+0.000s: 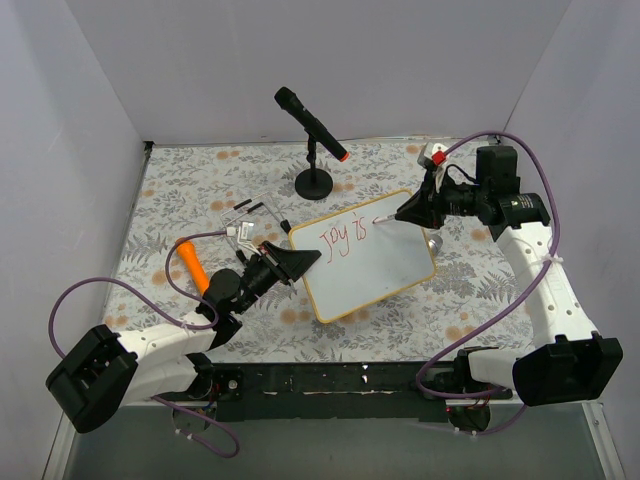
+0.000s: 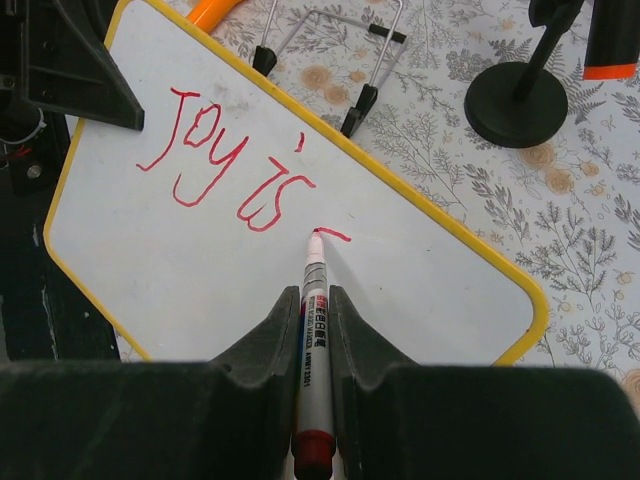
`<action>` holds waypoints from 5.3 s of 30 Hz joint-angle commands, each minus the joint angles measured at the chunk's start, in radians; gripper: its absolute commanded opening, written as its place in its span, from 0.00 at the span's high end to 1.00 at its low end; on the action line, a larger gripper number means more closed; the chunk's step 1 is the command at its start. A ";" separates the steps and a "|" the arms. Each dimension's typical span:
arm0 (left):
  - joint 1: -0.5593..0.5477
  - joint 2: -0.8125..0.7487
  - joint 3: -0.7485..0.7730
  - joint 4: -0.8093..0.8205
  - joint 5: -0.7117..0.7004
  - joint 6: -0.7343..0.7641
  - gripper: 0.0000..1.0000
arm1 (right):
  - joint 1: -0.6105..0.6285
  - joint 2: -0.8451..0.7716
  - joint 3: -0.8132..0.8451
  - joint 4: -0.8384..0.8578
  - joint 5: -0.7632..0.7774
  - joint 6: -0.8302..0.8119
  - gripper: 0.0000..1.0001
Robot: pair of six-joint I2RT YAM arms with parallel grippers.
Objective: Write a sentence on the whiteboard
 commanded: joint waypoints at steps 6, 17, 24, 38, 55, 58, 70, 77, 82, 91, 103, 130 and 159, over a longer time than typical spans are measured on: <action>0.003 -0.039 0.031 0.130 -0.014 -0.018 1.00 | 0.006 -0.027 0.001 -0.078 -0.006 -0.077 0.99; 0.003 -0.062 0.022 0.119 -0.022 -0.014 1.00 | 0.004 -0.030 0.018 -0.083 0.064 -0.074 0.99; 0.003 -0.066 0.014 0.114 -0.023 -0.012 1.00 | -0.005 -0.013 0.062 -0.076 0.059 -0.066 0.99; 0.003 -0.063 -0.002 0.123 -0.026 -0.014 1.00 | -0.024 -0.016 0.092 -0.064 0.044 -0.051 0.99; 0.003 -0.043 0.003 0.146 -0.005 -0.020 1.00 | -0.021 0.030 0.087 -0.063 0.036 -0.057 0.99; 0.003 -0.040 0.002 0.153 -0.002 -0.020 1.00 | -0.022 0.029 0.089 -0.020 0.051 -0.022 0.99; 0.003 -0.048 -0.008 0.151 -0.009 -0.021 1.00 | -0.037 0.015 0.066 0.011 0.096 0.008 0.99; 0.003 -0.060 -0.009 0.145 -0.020 -0.018 1.00 | -0.044 0.001 0.041 -0.040 0.113 -0.038 0.99; 0.005 -0.056 -0.009 0.147 -0.020 -0.018 1.00 | -0.045 -0.008 0.032 -0.083 0.102 -0.066 0.99; 0.005 -0.043 -0.008 0.162 -0.014 -0.021 1.00 | -0.033 0.012 0.036 -0.109 0.031 -0.081 0.99; 0.005 -0.040 -0.012 0.162 -0.011 -0.021 1.00 | -0.025 0.071 0.113 -0.037 0.005 0.001 0.99; 0.009 -0.049 -0.032 0.162 -0.028 -0.024 1.00 | -0.099 0.030 0.078 -0.018 0.025 0.011 0.99; 0.012 -0.032 -0.037 0.189 -0.016 -0.035 1.00 | -0.099 0.045 0.073 -0.083 0.011 -0.046 0.99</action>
